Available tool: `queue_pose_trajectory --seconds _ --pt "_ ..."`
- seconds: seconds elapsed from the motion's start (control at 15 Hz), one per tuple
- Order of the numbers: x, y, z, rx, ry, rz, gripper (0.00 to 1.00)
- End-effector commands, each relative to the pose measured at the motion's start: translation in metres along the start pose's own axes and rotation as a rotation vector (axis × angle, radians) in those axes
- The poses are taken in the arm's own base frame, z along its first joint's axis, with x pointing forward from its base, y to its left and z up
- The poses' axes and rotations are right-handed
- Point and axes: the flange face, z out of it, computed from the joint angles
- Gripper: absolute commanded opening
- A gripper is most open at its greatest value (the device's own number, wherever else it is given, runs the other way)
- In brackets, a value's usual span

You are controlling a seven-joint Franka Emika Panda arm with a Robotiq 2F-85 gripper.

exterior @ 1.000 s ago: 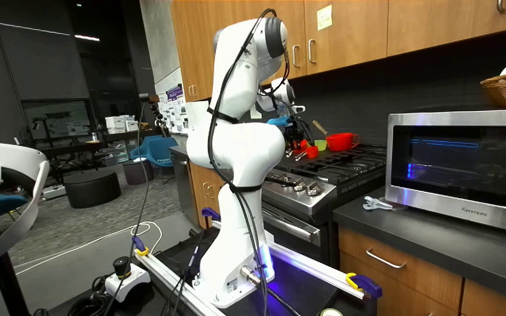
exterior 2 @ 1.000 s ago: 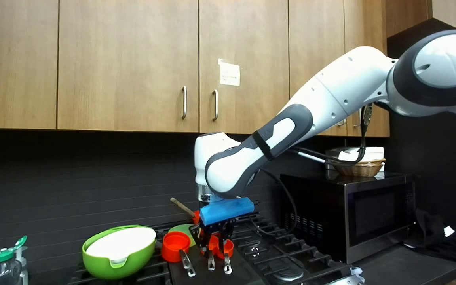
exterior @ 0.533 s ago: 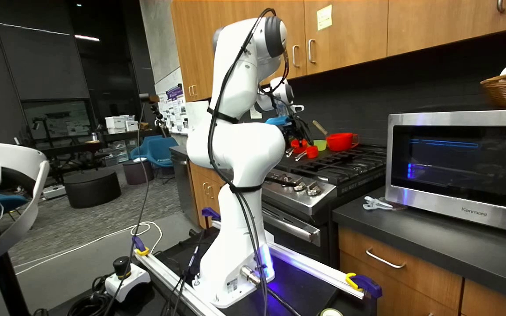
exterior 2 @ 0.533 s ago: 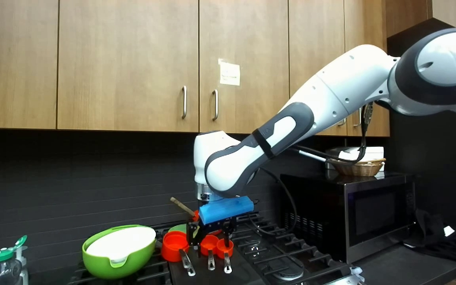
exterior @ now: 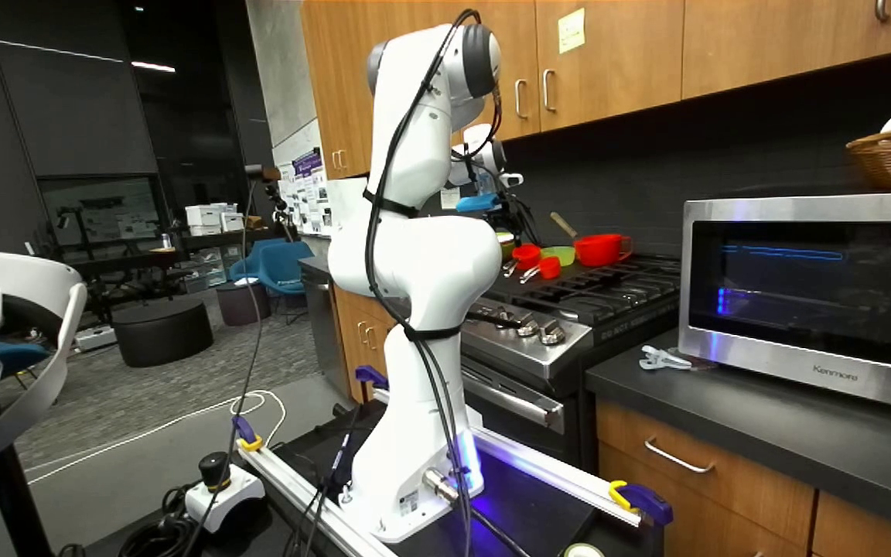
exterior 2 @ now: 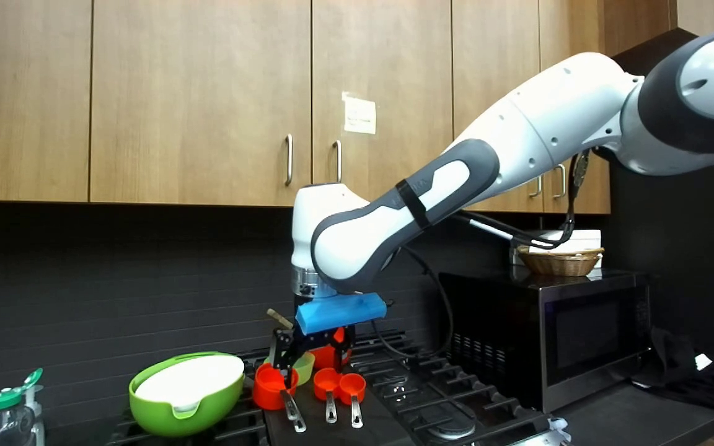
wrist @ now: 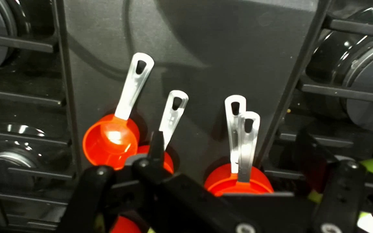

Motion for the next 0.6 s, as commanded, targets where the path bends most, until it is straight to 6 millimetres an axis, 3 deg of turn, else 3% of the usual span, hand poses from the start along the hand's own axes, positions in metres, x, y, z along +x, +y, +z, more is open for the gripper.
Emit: queue_pose_trajectory --seconds 0.0,0.53 --pt "-0.003 -0.008 -0.007 0.033 -0.004 -0.037 1.0" --pt "-0.006 -0.02 0.009 0.094 -0.051 -0.096 1.0"
